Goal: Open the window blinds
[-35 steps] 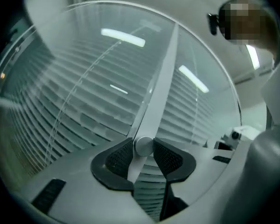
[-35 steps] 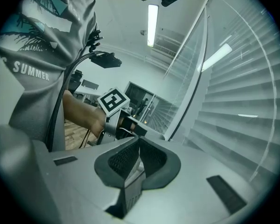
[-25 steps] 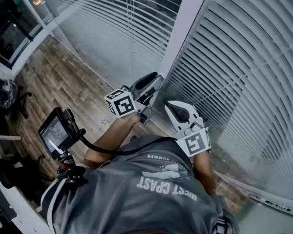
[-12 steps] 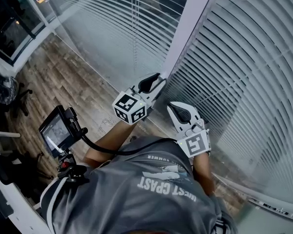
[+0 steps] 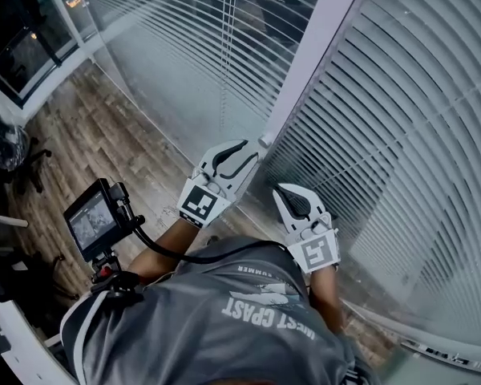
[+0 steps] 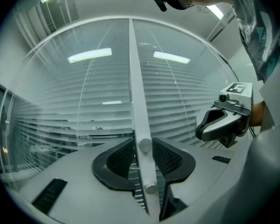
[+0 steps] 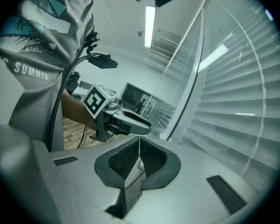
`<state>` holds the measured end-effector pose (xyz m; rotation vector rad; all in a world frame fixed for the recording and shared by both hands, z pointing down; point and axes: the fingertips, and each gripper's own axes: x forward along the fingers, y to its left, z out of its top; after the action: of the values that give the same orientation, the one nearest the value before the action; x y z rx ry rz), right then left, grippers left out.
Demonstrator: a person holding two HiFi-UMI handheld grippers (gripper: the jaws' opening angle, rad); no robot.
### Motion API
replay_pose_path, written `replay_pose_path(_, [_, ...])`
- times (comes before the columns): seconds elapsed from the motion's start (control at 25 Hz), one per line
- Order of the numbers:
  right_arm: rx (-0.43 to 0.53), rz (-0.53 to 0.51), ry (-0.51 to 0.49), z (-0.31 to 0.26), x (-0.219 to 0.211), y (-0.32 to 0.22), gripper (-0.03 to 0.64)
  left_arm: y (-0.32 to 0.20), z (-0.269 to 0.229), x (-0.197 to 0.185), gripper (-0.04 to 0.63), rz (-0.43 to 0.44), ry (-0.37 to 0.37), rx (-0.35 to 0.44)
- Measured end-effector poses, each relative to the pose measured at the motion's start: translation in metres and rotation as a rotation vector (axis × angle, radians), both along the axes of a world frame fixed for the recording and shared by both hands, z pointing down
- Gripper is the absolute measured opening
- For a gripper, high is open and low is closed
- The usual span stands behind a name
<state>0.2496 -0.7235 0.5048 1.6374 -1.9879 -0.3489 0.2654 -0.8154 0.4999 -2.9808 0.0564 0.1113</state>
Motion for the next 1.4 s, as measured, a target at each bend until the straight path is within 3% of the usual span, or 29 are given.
replay_pose_path(0.32, [-0.016, -0.041, -0.048, 0.022, -0.007, -0.012, 0.003, -0.04, 0.044, -0.052, 0.13, -0.119, -0.1, -0.023])
replay_pose_path(0.84, [0.062, -0.18, -0.092, 0.046, -0.007, -0.068, 0.003, -0.09, 0.072, -0.072, 0.124, -0.247, -0.126, -0.001])
replay_pose_path(1.4, [0.078, -0.197, -0.135, 0.048, -0.01, -0.07, 0.003, -0.089, 0.069, -0.074, 0.124, -0.253, -0.151, 0.009])
